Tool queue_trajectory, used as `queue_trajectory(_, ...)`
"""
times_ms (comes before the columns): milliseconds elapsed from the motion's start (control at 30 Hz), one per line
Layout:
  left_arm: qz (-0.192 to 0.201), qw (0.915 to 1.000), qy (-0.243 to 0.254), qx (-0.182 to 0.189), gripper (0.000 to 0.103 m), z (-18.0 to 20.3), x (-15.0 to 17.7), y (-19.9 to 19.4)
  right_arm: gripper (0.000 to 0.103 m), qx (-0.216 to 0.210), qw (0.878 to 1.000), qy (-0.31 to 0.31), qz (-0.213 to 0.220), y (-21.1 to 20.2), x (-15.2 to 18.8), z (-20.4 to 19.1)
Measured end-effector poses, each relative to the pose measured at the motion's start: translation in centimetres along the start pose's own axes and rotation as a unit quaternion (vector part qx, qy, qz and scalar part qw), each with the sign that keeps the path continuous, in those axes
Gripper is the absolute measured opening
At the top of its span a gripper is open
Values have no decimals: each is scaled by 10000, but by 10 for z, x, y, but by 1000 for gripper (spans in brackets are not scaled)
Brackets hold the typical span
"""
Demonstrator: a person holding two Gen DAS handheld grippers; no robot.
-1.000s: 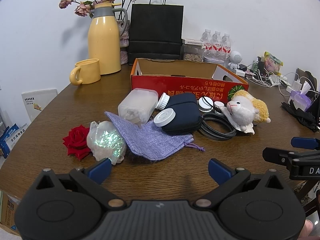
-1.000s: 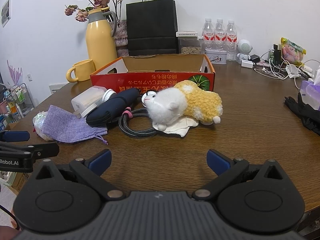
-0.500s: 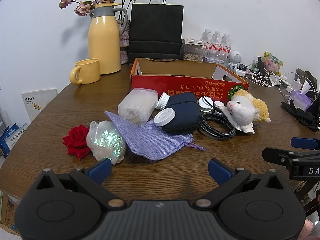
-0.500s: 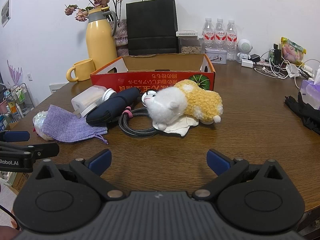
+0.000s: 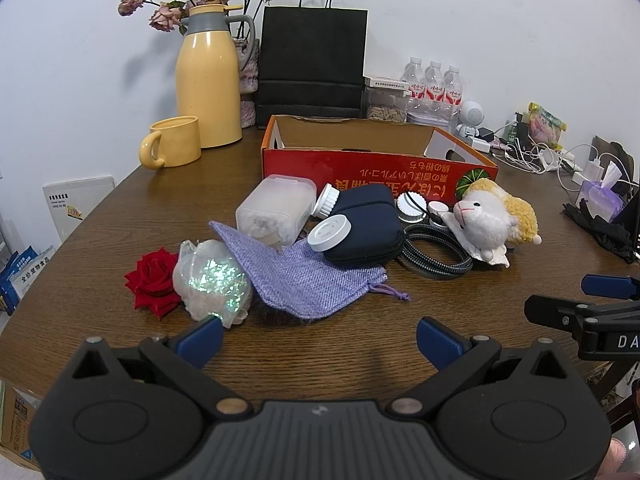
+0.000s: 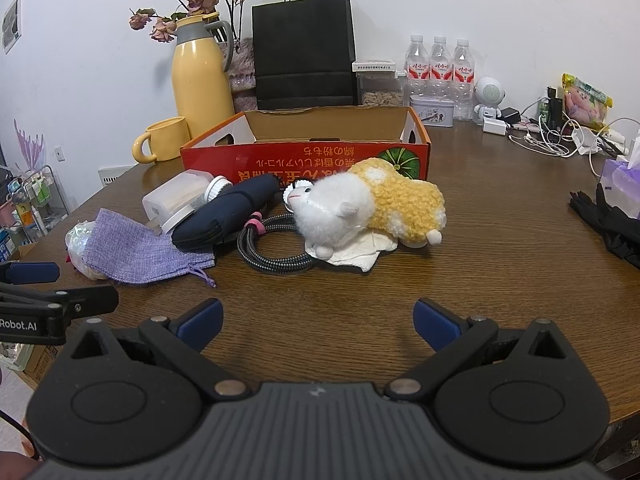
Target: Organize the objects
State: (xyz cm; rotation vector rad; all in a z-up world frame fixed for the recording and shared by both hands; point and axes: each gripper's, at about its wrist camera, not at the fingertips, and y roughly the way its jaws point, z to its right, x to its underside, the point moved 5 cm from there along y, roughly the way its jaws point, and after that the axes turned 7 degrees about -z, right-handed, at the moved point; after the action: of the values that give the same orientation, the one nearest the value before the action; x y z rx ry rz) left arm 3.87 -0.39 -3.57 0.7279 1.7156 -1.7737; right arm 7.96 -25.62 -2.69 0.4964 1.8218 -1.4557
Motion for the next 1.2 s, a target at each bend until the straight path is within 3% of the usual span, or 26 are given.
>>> queue_trajectory(700, 132, 9998, -57, -141, 103, -15, -3, 2, 103, -13, 10000, -34, -89, 9, 1, -4)
queue_trajectory(1200, 287, 9969, -583, -444, 103, -76, -18, 6, 103, -5, 9997, -99, -210, 34, -10, -10)
